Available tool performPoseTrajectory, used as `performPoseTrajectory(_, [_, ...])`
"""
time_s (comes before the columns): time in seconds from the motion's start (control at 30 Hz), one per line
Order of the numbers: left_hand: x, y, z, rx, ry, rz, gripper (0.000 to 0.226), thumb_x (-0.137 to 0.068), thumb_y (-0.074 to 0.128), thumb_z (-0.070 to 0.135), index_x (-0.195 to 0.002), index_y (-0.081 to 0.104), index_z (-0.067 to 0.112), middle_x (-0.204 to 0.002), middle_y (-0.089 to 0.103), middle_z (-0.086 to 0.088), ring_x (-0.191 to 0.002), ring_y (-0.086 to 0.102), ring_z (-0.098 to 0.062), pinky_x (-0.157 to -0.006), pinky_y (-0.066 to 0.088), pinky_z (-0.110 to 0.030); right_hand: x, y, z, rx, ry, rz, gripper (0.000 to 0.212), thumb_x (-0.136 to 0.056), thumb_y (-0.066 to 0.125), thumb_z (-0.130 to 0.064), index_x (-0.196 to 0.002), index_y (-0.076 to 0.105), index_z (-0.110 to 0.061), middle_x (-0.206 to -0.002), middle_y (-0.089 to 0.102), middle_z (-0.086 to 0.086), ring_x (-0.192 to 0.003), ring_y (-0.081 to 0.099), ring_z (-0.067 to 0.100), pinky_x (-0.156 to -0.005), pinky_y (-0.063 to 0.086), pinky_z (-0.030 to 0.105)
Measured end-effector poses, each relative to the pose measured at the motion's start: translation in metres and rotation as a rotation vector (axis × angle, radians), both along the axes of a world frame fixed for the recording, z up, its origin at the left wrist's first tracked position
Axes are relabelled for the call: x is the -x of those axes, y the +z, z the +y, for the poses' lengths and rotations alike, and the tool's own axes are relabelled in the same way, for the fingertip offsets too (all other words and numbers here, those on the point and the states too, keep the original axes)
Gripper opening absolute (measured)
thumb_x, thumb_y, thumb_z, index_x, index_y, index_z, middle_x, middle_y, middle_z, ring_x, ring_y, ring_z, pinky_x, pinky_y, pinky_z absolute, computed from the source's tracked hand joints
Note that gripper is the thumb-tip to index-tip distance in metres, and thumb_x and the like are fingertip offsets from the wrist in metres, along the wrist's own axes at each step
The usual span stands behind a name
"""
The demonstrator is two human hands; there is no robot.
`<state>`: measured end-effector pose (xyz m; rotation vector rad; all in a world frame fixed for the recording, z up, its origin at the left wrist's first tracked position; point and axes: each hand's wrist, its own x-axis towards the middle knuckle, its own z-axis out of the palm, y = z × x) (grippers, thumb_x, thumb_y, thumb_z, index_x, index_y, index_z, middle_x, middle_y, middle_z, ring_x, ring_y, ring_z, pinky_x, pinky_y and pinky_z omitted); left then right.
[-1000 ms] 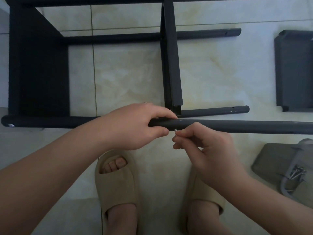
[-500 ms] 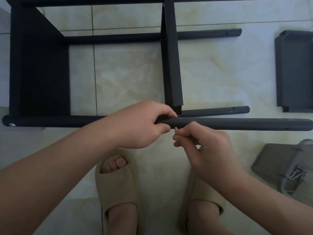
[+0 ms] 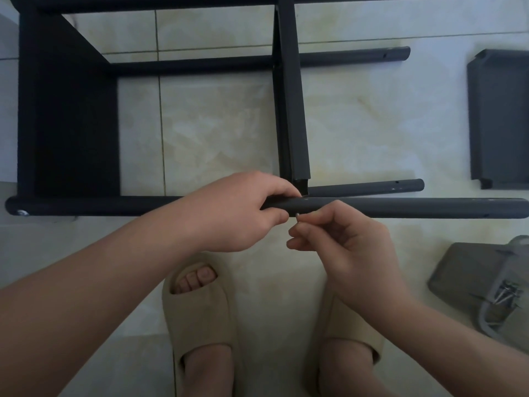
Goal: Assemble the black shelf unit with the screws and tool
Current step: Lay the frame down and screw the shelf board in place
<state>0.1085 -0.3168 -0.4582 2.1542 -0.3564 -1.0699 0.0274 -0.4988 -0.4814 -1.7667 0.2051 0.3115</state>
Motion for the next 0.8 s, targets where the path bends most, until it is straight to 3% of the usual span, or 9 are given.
performPoseTrajectory(0.23, [-0.0003, -0.0005, 0.0003, -0.004, -0.005, -0.014, 0.021, -0.098, 0.058, 0.031, -0.115, 0.065, 0.042, -0.094, 0.063, 0.017, -0.085, 0.057, -0.001, -0.078, 0.05, -0.032, 0.0024, -0.0028, 0.0005, 0.018, -0.015, -0.038, 0.017, -0.092, 0.068, -0.001, -0.087, 0.067, -0.017, -0.08, 0.076, -0.01, -0.076, 0.076, 0.007, -0.072, 0.06, 0.021])
performPoseTrajectory(0.37, [-0.0007, -0.0001, 0.0004, -0.008, -0.006, -0.013, 0.02, -0.098, 0.058, 0.031, -0.114, 0.065, 0.042, -0.094, 0.064, 0.015, -0.084, 0.058, -0.004, -0.08, 0.051, -0.037, 0.0016, -0.0028, 0.001, 0.158, 0.057, -0.155, 0.014, -0.09, 0.068, -0.01, -0.089, 0.066, -0.023, -0.08, 0.074, -0.014, -0.078, 0.073, -0.002, -0.07, 0.06, 0.021])
performPoseTrajectory(0.5, [-0.0005, -0.0003, -0.0004, -0.017, -0.003, -0.006, 0.021, -0.099, 0.058, 0.03, -0.114, 0.065, 0.042, -0.095, 0.064, 0.016, -0.085, 0.058, -0.003, -0.081, 0.051, -0.037, 0.0005, -0.0037, -0.0005, 0.297, 0.126, -0.254, 0.004, -0.091, 0.067, -0.011, -0.089, 0.068, -0.015, -0.078, 0.07, -0.019, -0.079, 0.07, -0.01, -0.067, 0.054, 0.01])
performPoseTrajectory(0.63, [-0.0014, 0.0004, -0.0005, -0.021, -0.005, -0.01, 0.02, -0.099, 0.057, 0.03, -0.114, 0.065, 0.041, -0.097, 0.064, 0.015, -0.086, 0.059, -0.004, -0.082, 0.051, -0.039, 0.0008, -0.0032, 0.0003, 0.16, 0.057, -0.095, 0.02, -0.093, 0.069, -0.002, -0.084, 0.065, -0.02, -0.076, 0.074, -0.013, -0.076, 0.074, 0.0, -0.07, 0.06, 0.024])
performPoseTrajectory(0.8, [-0.0004, 0.0006, -0.0021, -0.029, 0.009, -0.013, 0.02, -0.099, 0.058, 0.029, -0.114, 0.065, 0.039, -0.097, 0.064, 0.015, -0.086, 0.059, -0.004, -0.082, 0.051, -0.038, -0.0015, 0.0005, 0.0033, -0.032, -0.04, 0.036, 0.018, -0.093, 0.066, 0.004, -0.085, 0.068, -0.012, -0.075, 0.075, -0.006, -0.07, 0.076, 0.012, -0.068, 0.059, 0.021])
